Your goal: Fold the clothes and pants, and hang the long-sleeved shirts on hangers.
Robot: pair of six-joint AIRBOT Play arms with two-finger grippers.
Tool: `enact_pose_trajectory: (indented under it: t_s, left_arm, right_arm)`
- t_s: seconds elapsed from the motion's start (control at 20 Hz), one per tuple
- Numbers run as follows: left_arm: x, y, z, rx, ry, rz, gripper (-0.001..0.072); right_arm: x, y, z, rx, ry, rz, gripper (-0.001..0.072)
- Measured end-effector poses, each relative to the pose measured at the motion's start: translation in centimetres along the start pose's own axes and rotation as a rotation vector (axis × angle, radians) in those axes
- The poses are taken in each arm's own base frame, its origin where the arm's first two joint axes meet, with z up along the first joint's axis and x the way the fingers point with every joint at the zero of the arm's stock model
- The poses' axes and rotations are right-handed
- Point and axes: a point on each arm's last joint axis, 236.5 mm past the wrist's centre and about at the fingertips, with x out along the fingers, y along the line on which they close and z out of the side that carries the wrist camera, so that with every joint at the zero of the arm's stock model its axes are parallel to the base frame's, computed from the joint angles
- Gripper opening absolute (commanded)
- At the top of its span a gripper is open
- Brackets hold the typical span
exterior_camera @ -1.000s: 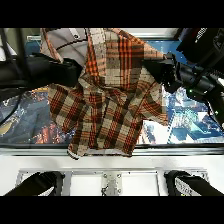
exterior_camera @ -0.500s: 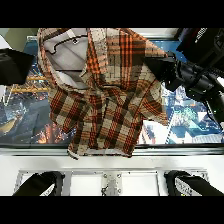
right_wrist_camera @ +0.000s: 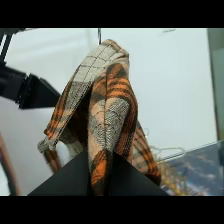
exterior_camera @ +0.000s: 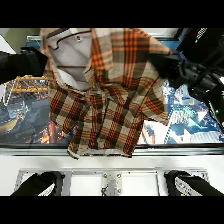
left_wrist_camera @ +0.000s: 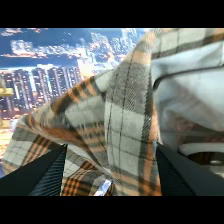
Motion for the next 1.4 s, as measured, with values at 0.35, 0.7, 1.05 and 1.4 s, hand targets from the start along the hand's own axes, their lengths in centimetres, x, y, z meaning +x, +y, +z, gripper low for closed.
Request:
enact_pose_trajectory:
  t_s: [0.35,0.7,1.05,1.4]
  left_arm:
    - [1.2,-1.1,-0.2,0.023,0.01,-0.019,0.0576]
    - [1.4,-1.3,-0.2,0.025,0.012,-0.02,0.0576]
    - [1.5,-1.3,-0.2,0.025,0.014,-0.02,0.0576]
    - [1.5,-1.3,-0.2,0.025,0.014,-0.02,0.0576]
  right_arm:
    - [-7.7,-3.2,8.7,-0.23,-0.127,-0.27,0.0029]
    - [-17.7,-2.5,17.7,-0.539,-0.181,-0.686,0.0029]
    - [-25.5,-0.5,23.7,-0.762,-0.216,-1.163,0.0029]
    - [-31.8,4.1,27.5,-0.971,-0.233,-1.623,0.0029]
